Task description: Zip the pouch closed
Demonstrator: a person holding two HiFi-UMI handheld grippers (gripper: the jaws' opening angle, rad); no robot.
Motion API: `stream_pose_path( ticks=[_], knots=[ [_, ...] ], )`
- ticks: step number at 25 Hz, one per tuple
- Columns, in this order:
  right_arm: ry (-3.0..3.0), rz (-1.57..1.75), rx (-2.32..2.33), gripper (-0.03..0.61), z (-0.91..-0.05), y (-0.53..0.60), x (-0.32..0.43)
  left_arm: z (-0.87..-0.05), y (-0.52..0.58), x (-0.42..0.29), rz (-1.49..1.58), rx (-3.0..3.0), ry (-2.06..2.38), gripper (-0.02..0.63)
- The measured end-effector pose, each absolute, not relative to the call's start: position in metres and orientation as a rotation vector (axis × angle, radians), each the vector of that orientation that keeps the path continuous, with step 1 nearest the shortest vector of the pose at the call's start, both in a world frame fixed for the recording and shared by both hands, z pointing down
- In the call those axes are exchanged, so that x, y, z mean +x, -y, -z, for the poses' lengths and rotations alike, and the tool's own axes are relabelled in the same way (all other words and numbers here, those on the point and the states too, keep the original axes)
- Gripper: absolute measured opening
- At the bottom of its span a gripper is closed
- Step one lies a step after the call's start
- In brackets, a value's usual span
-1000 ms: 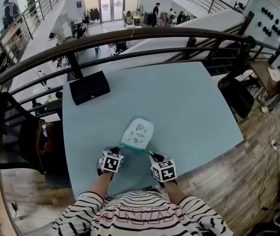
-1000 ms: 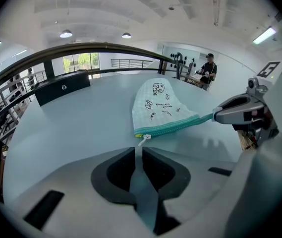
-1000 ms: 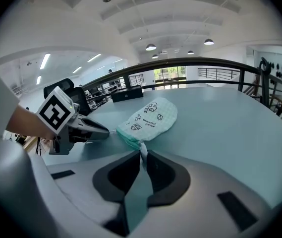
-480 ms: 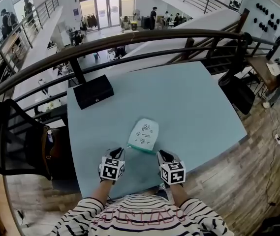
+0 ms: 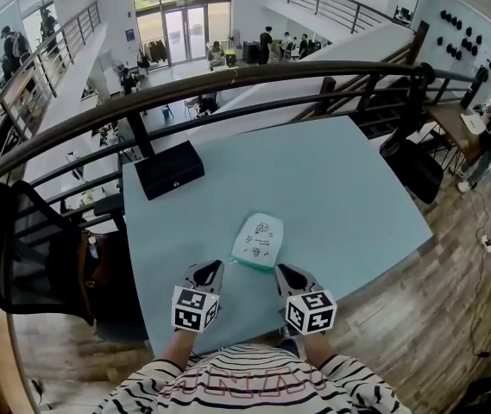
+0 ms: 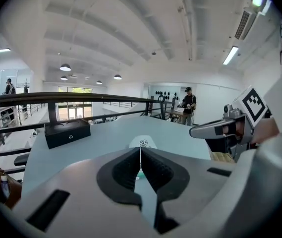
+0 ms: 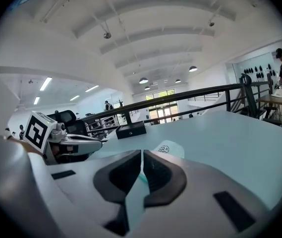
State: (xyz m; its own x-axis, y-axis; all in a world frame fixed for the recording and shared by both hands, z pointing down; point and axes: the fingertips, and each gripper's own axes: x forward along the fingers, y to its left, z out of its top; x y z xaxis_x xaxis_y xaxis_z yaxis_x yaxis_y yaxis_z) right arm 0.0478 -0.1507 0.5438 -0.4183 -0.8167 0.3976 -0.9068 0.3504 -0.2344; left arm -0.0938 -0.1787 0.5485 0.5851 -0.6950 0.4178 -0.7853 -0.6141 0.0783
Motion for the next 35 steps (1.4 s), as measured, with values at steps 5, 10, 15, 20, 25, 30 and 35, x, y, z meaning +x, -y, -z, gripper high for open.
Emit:
stream_pose_path(
  ticks=[5, 10, 15, 20, 25, 30, 35],
  knots=[
    [2.457, -0.602, 1.573, 0.035, -0.521, 0.141, 0.035, -0.530, 0.165, -0.098, -0.454, 2.604, 1.213, 0.026],
    [2.484, -0.597, 1.589, 0.032, -0.513, 0.127, 0.019, -0.519, 0.149, -0.110, -0.418, 2.626, 1.211, 0.026],
    [2.477, -0.602, 1.604, 0.028, -0.518, 0.117, 0.011, -0.517, 0.140, -0.114, -0.414, 2.636, 1.183, 0.026],
    [2.465, -0.602, 1.615, 0.028, -0.519, 0.112, 0.007, -0.515, 0.133, -0.118, -0.406, 2.652, 1.172, 0.026],
    [2.459, -0.588, 1.630, 0.028, -0.518, 0.113, 0.004, -0.514, 0.132, -0.123, -0.396, 2.662, 1.176, 0.026],
    [2.451, -0.588, 1.642, 0.028, -0.519, 0.114, 0.003, -0.515, 0.133, -0.123, -0.391, 2.680, 1.164, 0.025],
    [2.450, -0.596, 1.639, 0.028, -0.518, 0.117, 0.005, -0.514, 0.136, -0.119, -0.397, 2.687, 1.162, 0.025]
  ],
)
